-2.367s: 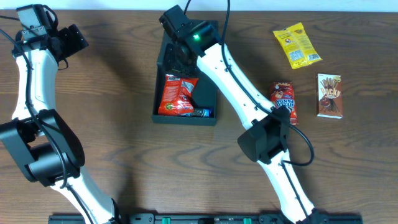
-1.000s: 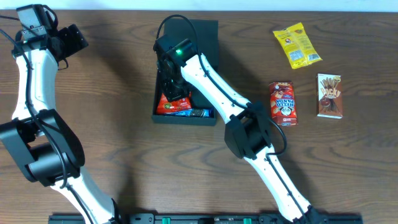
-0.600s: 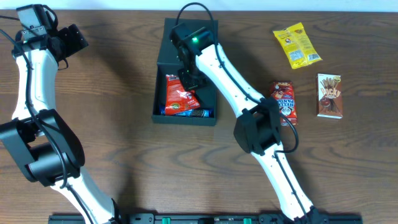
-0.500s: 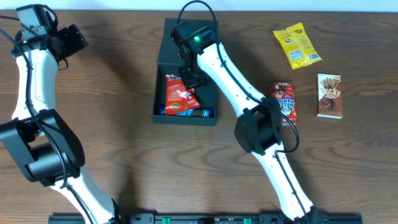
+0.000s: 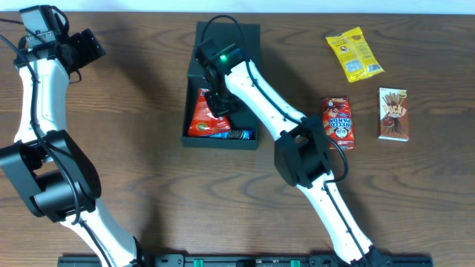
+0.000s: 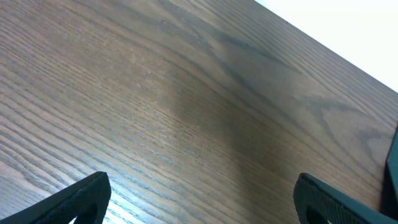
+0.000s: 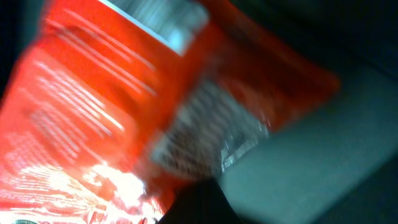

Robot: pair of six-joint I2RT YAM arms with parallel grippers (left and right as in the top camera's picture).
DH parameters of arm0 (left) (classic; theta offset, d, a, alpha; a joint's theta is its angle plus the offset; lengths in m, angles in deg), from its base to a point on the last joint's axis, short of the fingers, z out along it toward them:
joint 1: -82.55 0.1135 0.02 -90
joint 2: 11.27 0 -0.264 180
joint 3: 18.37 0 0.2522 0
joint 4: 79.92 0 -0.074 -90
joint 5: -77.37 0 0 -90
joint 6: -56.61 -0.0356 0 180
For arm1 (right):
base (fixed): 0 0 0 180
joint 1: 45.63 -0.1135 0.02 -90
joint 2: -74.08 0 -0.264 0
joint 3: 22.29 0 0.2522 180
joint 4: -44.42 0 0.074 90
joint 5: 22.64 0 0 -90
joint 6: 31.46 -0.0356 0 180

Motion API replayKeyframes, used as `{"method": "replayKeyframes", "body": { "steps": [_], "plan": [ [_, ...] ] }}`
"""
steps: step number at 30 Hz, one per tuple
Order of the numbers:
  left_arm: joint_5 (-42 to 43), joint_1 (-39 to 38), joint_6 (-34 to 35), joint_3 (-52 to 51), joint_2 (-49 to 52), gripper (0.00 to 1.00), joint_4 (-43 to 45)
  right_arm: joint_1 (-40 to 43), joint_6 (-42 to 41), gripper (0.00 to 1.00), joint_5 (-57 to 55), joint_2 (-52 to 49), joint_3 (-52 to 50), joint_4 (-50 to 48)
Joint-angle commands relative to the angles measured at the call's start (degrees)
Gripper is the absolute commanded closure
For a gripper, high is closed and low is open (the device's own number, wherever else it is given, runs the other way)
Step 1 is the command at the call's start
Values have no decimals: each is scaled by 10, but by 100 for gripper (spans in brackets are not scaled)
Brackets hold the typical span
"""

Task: Pack container
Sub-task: 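Push the red chip bag down into the box with the right gripper, then move the right gripper back toward the yellow snack bag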

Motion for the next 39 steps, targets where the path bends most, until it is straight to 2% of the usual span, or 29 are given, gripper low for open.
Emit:
{"method": "replayKeyframes", "body": {
  "steps": [1,6,10,14,18,23,27,32,37,38,39],
  "plan": [
    [2,4,0,-3,6,5,0,-7,9,99,21,-7,-4,-16],
    [2,4,0,-3,6,5,0,-7,16,98,26,-7,-4,-30],
    [2,4,0,-3,6,5,0,-7,16,99,-20,-7,-4,-41],
    [2,4,0,-3,6,5,0,-6,16,99,15,-7,-4,-61],
    [2,4,0,-3,6,5,0,-7,16,99,31,-3,-4,-42],
    [2,4,0,-3,6,5,0,5,27,98,31,26,10,-23],
    [2,4,0,-3,6,5,0,23,42,99,8,85,44,-34],
    [2,4,0,-3,6,5,0,94,52,99,-162,160,52,-65],
    [2,3,0,-3,6,5,-11,228,81,99,-165,136,51,-65],
    [2,3,0,-3,6,5,-14,259,81,97,-163,126,51,-65],
    [2,3,0,-3,6,5,-16,284,81,90,-158,118,51,-65]
  ]
}}
